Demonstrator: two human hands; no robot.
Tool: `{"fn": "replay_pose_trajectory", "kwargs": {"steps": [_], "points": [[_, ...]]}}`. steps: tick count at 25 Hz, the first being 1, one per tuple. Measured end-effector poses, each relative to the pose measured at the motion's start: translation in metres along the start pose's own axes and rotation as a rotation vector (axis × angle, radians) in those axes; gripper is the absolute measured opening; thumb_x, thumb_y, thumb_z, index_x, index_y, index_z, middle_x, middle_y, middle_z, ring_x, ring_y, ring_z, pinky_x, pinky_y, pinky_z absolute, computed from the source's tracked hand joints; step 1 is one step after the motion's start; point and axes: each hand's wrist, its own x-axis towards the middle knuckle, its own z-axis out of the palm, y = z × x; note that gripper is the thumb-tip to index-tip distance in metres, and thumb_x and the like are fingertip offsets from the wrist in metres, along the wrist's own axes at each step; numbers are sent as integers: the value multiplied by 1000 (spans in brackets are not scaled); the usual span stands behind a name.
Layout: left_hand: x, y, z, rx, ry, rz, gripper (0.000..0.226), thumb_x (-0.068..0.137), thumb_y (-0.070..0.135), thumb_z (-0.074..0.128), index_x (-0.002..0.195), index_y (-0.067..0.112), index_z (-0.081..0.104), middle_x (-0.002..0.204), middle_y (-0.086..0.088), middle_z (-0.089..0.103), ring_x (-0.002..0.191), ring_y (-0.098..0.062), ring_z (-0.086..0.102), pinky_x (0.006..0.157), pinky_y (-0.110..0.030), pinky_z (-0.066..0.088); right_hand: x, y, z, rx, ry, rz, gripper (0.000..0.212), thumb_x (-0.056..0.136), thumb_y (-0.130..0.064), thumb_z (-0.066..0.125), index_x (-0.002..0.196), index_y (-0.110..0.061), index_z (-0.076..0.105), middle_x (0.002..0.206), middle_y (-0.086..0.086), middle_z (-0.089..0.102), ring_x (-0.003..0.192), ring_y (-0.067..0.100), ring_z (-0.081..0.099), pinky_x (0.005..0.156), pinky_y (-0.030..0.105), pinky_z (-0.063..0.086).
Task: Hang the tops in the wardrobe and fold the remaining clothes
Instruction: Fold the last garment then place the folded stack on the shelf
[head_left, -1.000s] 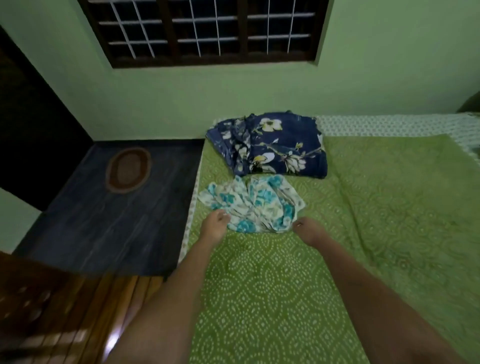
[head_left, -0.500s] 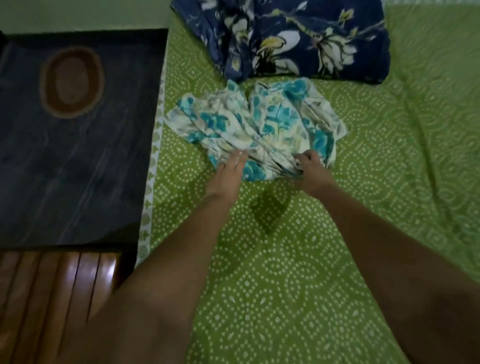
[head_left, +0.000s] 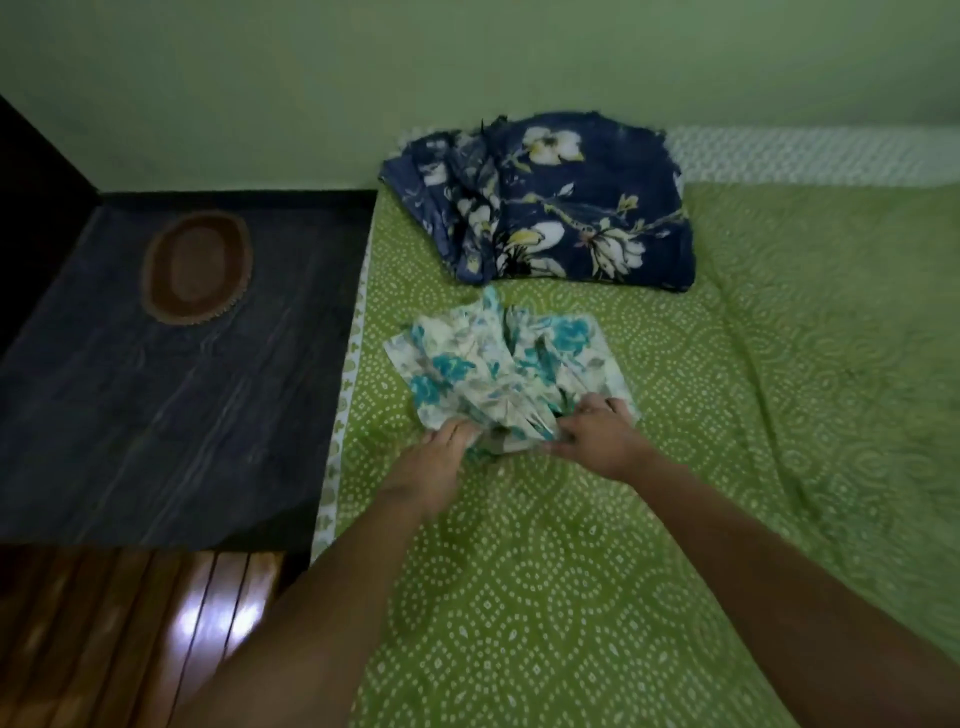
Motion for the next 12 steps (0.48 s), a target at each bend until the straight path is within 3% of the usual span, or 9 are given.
{"fn": "replay_pose_trajectory", "kwargs": {"steps": [2, 4, 6, 8, 9, 12], "points": [[-17, 36, -63, -139, 180, 130, 88, 81, -6, 53, 148, 35, 13, 153, 10, 16, 131, -24, 33, 91, -38, 42, -31, -28, -77, 65, 114, -74, 39, 92, -54, 47, 95, -18, 64, 107, 7, 58, 120, 19, 37, 99, 36, 28], [-45, 72, -135, -307, 248, 188, 93, 77, -9, 53, 146, 41, 14, 150, 8, 28, 125, -27, 32, 93, -40, 41, -75, -60, -153, 65, 190, -152, 41, 92, -51, 48, 92, -13, 64, 102, 8, 59, 115, 19, 39, 95, 36, 34], [-86, 96, -208, -471, 193, 169, 74, 78, -6, 52, 137, 34, 35, 126, -1, 50, 108, -28, 43, 79, -33, 43, -135, -88, -224, 40, 283, -167, 41, 93, -49, 50, 94, -10, 66, 99, 9, 61, 110, 19, 41, 93, 36, 37], [-127, 110, -269, -463, 74, 193, 29, 79, 6, 59, 102, 24, 58, 91, -3, 57, 88, -28, 54, 63, -27, 38, -194, -107, -278, 124, 408, -120, 42, 91, -49, 54, 87, -10, 69, 90, 13, 65, 97, 24, 53, 82, 39, 42], [-148, 117, -294, -422, 46, 188, 10, 80, 14, 61, 87, 21, 59, 81, -4, 58, 81, -26, 56, 62, -28, 37, -223, -113, -298, 219, 474, -86, 42, 89, -49, 56, 82, -10, 69, 86, 15, 65, 88, 27, 57, 74, 38, 44], [-200, 141, -344, -248, 190, 181, 13, 82, 24, 57, 75, 13, 57, 72, -8, 54, 71, -23, 51, 61, -29, 33, -292, -124, -320, 480, 618, -23, 47, 81, -51, 67, 91, -5, 66, 82, 9, 62, 78, 23, 58, 59, 29, 36]]}}
